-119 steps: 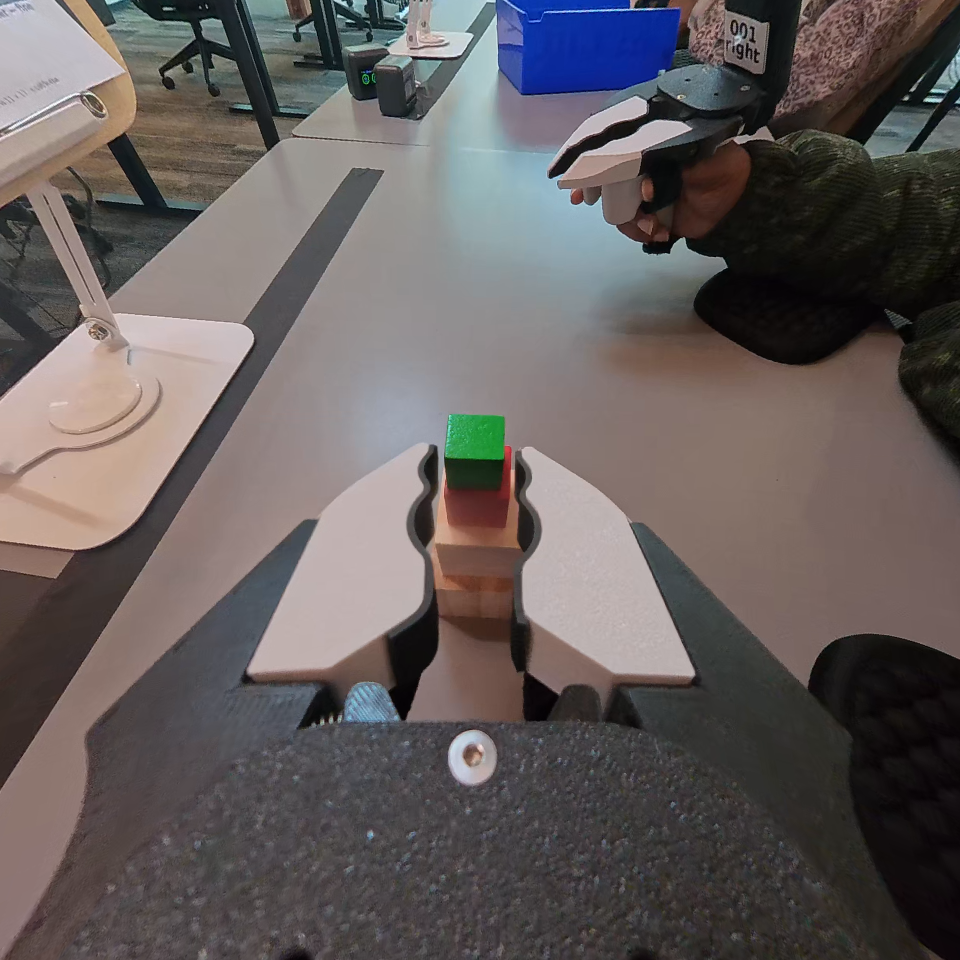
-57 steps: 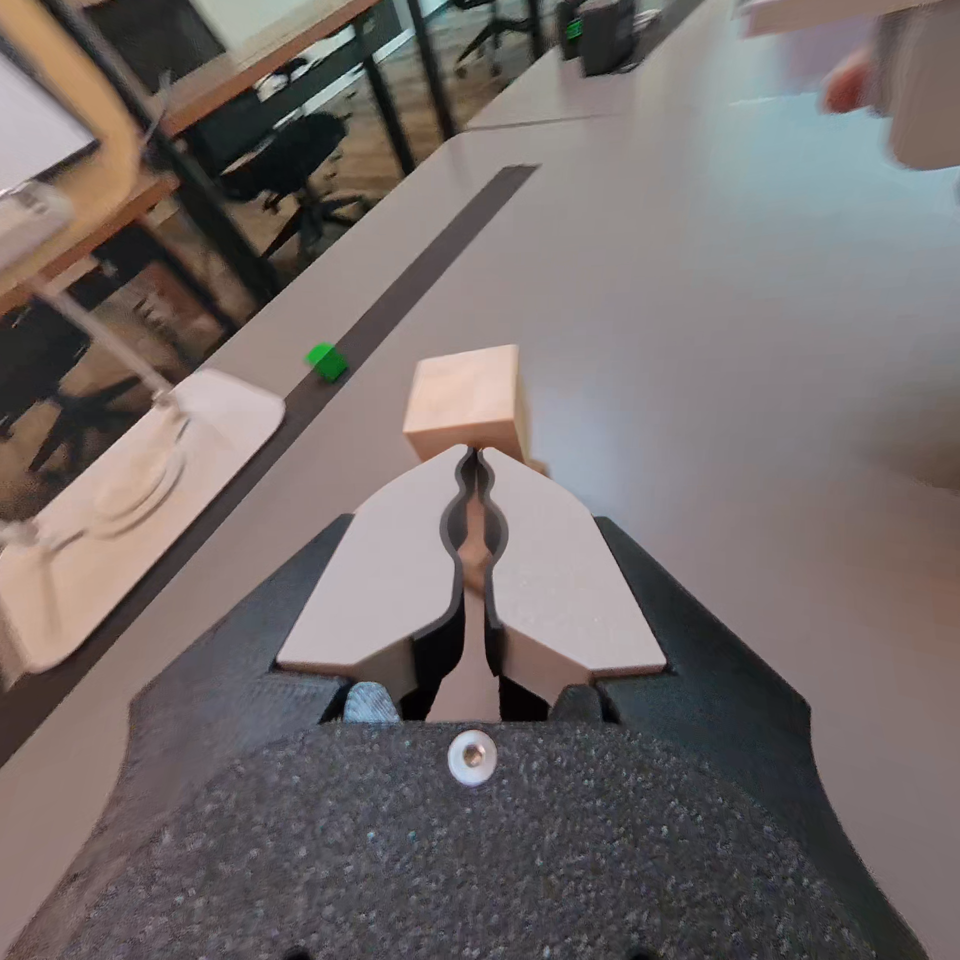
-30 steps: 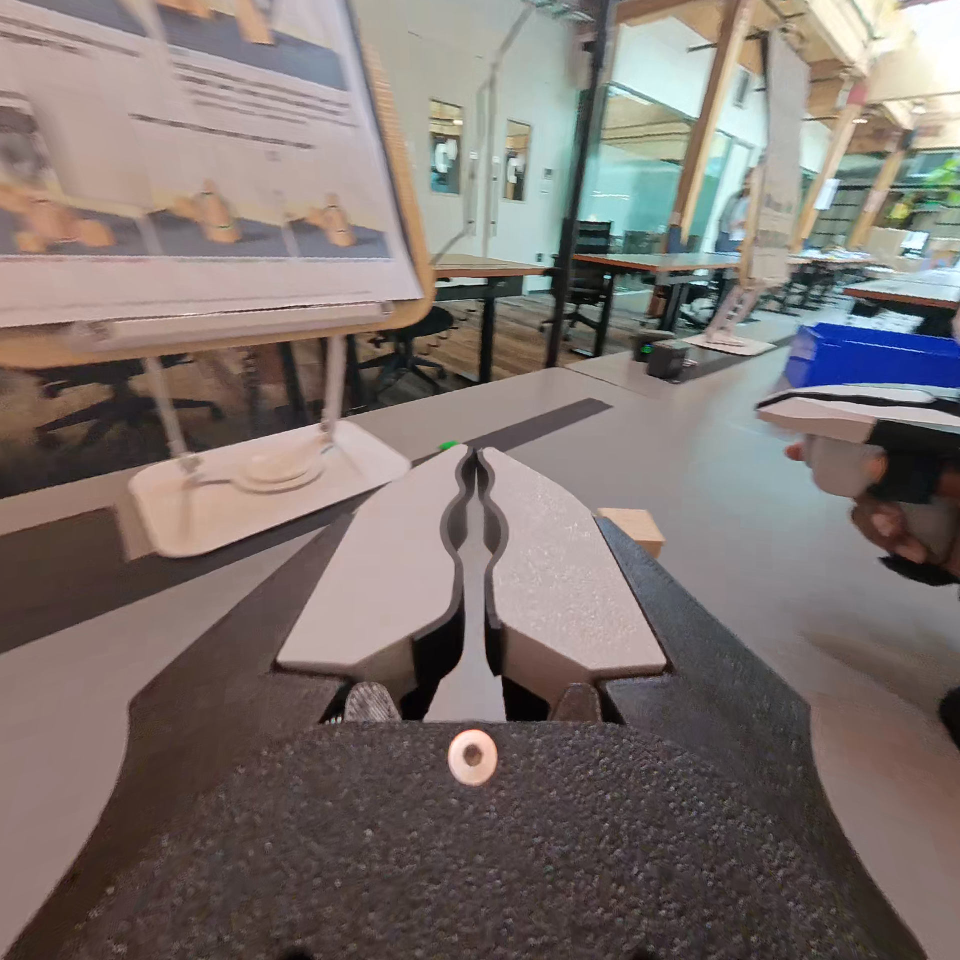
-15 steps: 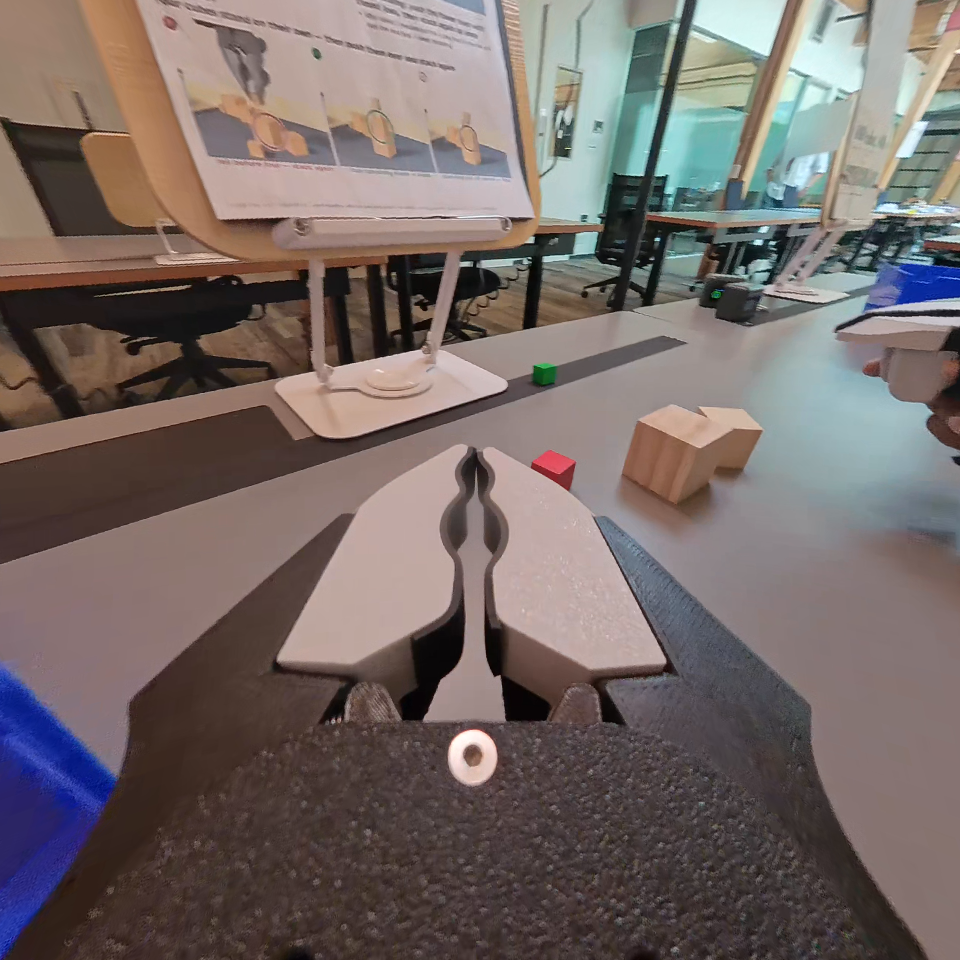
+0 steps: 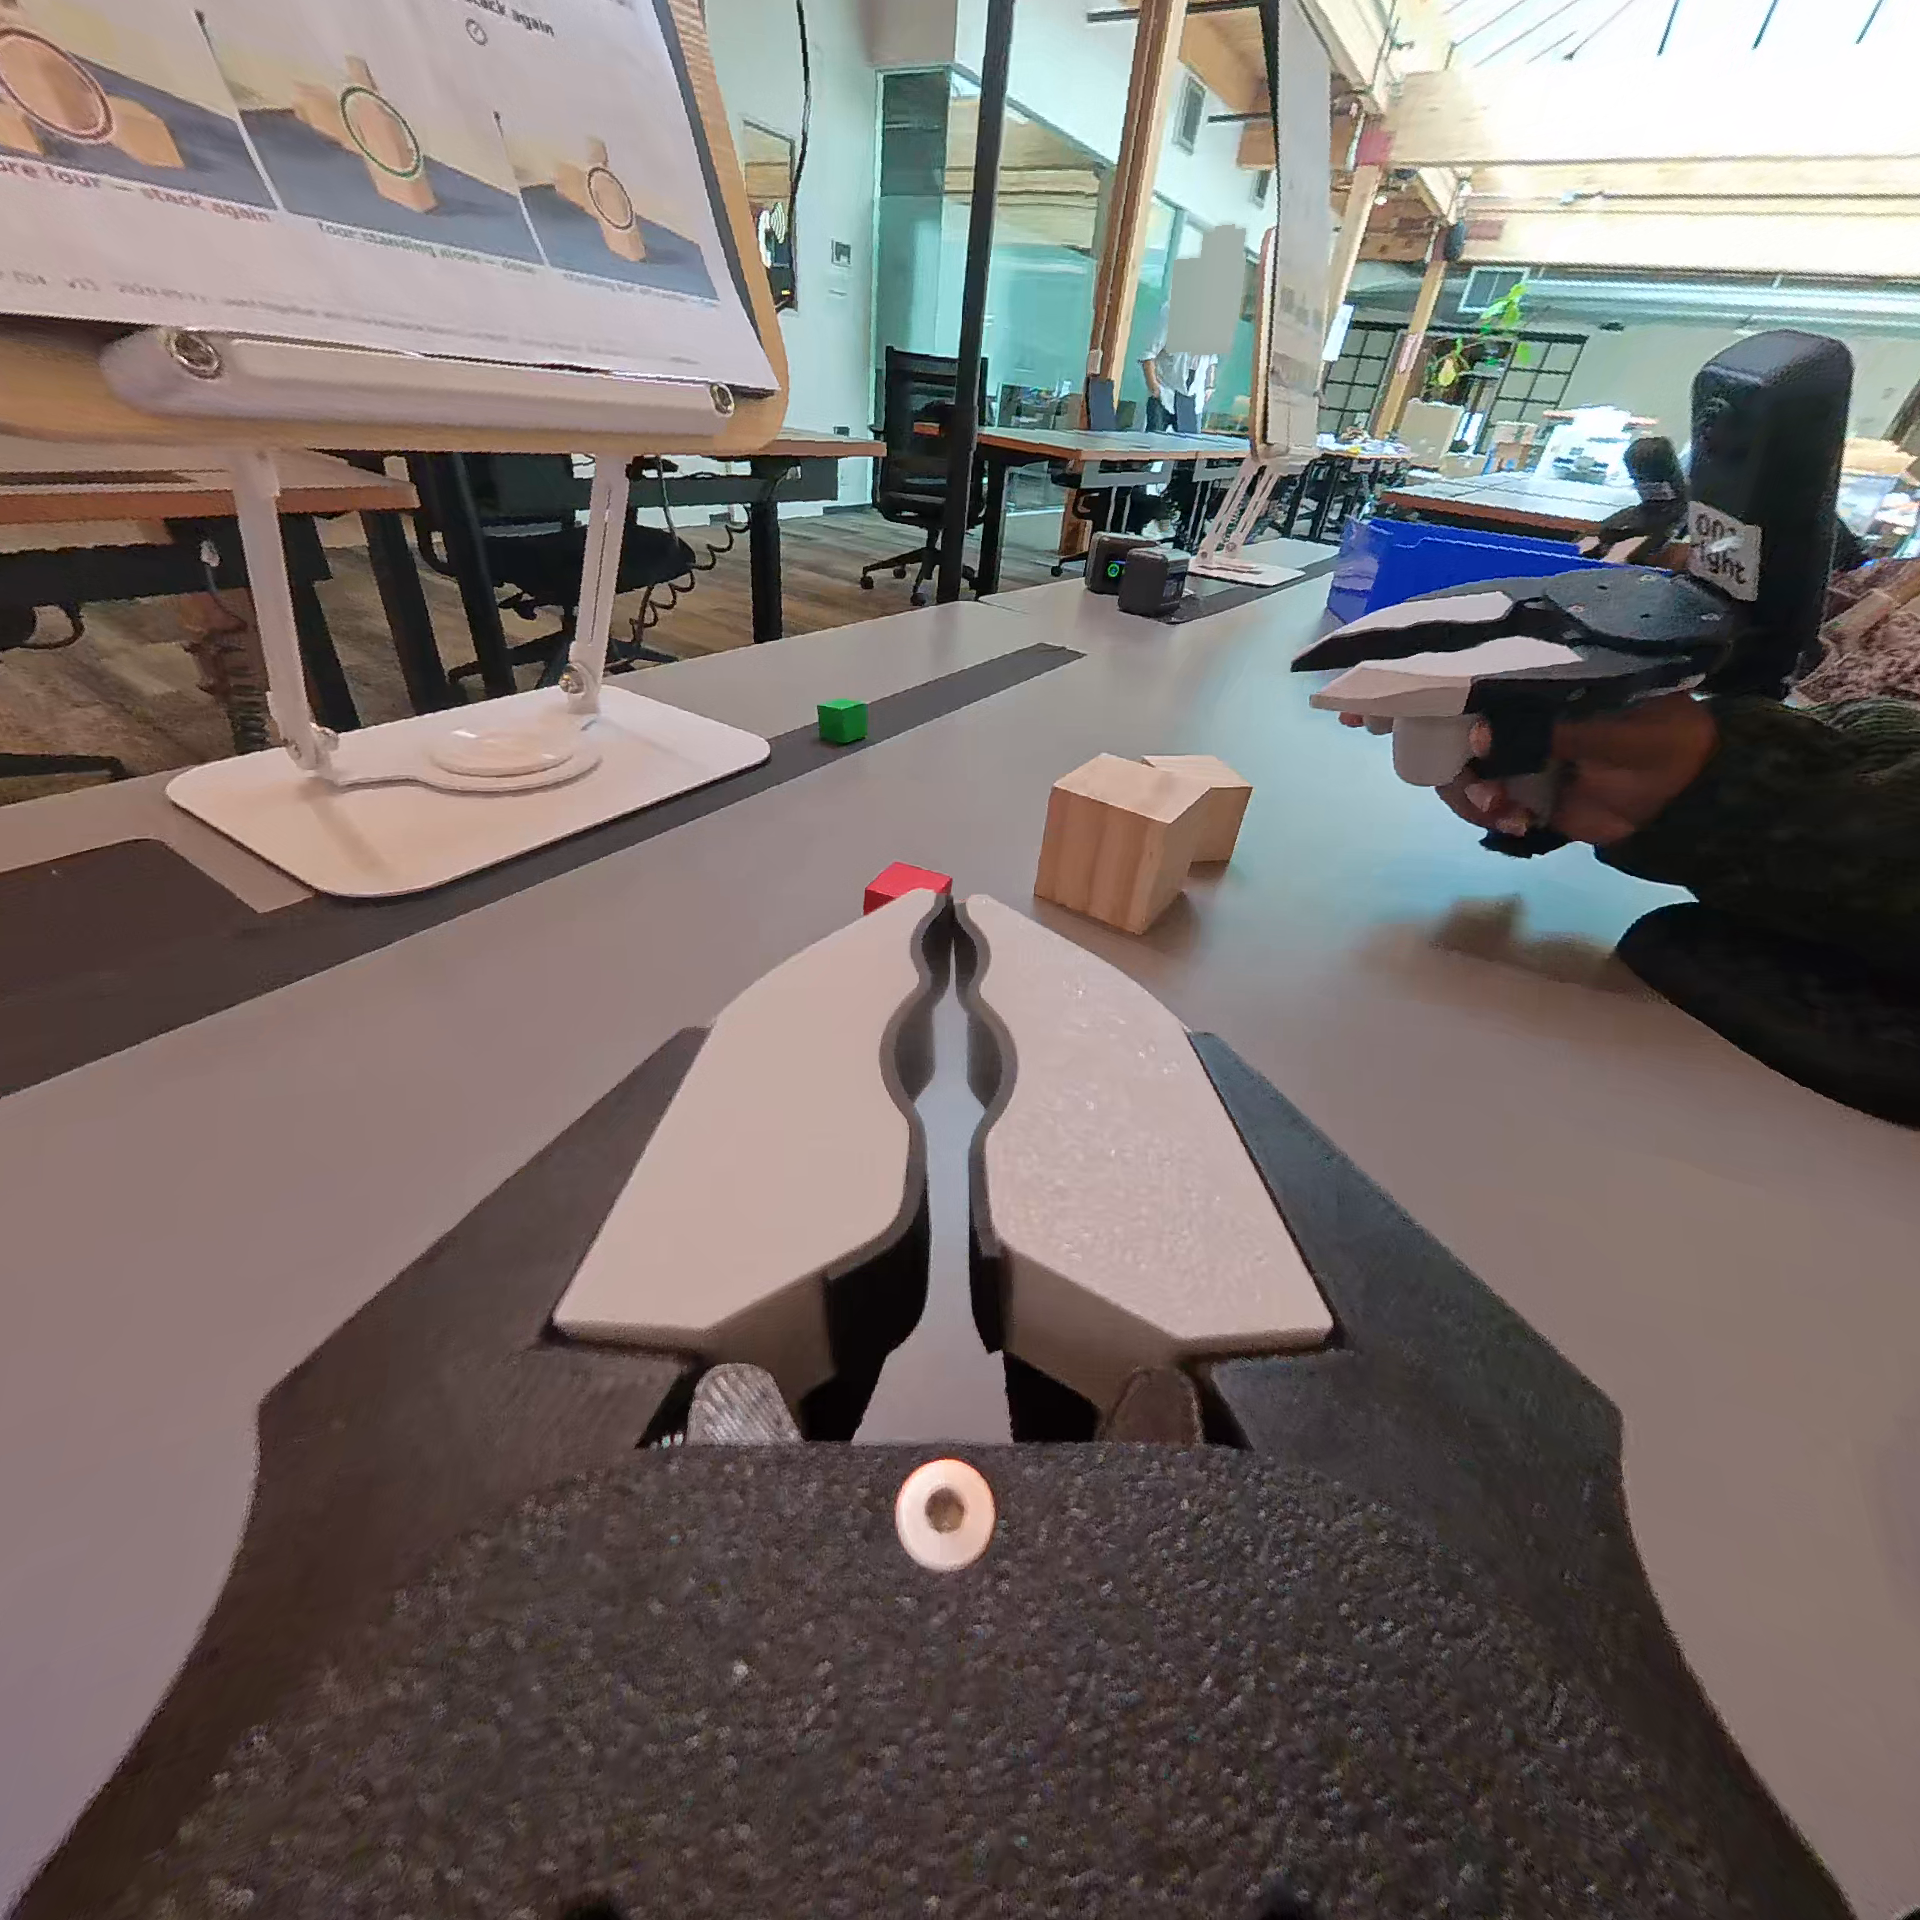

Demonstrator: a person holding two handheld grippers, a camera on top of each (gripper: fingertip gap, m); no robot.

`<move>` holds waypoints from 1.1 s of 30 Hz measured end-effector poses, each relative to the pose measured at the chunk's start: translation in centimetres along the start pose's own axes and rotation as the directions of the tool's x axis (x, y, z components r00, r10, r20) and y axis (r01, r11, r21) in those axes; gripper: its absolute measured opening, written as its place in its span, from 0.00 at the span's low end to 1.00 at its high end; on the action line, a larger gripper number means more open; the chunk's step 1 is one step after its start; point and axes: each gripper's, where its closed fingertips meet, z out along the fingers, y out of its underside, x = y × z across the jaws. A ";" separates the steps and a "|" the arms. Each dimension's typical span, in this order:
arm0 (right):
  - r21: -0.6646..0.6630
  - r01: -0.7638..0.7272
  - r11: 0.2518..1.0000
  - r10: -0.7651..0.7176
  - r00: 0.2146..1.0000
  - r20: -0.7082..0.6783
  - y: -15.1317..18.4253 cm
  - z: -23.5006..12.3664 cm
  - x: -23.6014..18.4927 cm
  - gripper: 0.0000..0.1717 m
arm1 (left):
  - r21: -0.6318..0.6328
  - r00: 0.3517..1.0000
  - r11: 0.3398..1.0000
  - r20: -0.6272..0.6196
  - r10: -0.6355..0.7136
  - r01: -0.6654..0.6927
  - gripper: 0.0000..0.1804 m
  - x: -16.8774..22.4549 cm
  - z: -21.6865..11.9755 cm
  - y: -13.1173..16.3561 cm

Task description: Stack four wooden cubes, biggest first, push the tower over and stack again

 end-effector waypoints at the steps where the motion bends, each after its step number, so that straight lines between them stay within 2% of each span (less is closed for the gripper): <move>1: -0.007 0.005 1.000 -0.005 1.000 0.010 0.1 0.1 -0.3 0.16 | 0.009 1.000 1.000 -0.010 -0.002 0.002 0.00 0.2 0.0 -0.1; 7: -0.040 0.019 0.999 -0.016 0.996 0.087 0.5 0.9 -1.9 0.21 | 0.026 1.000 1.000 0.007 0.016 -0.017 0.00 0.3 0.0 -0.3; 11: -0.112 0.053 0.992 -0.033 0.985 0.169 0.8 1.9 -3.3 0.31 | 0.027 0.999 0.999 0.019 0.038 -0.039 0.00 0.4 0.0 -0.3; 18: -0.226 0.226 0.948 -0.165 0.952 0.259 0.5 5.2 -4.3 0.43 | 0.029 0.997 0.998 0.046 0.061 -0.062 0.00 0.4 0.0 -0.4; 20: -0.290 0.244 0.925 -0.155 0.942 0.298 0.8 6.5 -4.8 0.54 | 0.023 0.997 0.998 0.047 0.063 -0.065 0.00 0.4 0.1 -0.3; 24: -0.414 0.392 0.822 -0.221 0.888 0.403 3.1 8.2 -5.2 0.62 | 0.020 0.997 0.998 0.047 0.063 -0.064 0.00 0.4 0.1 -0.2; 26: -0.438 0.413 0.798 -0.193 0.865 0.464 3.9 8.6 -5.3 0.61 | 0.018 0.997 0.998 0.044 0.061 -0.062 0.00 0.4 0.2 -0.1; 29: -0.426 0.451 0.784 -0.203 0.836 0.510 4.2 8.8 -5.1 0.43 | 0.011 0.997 0.998 0.040 0.060 -0.061 0.00 0.4 0.3 0.0; 33: -0.359 0.472 0.805 -0.239 0.813 0.531 3.2 8.2 -5.9 0.38 | 0.012 0.998 0.999 0.035 0.050 -0.051 0.00 0.4 0.3 0.0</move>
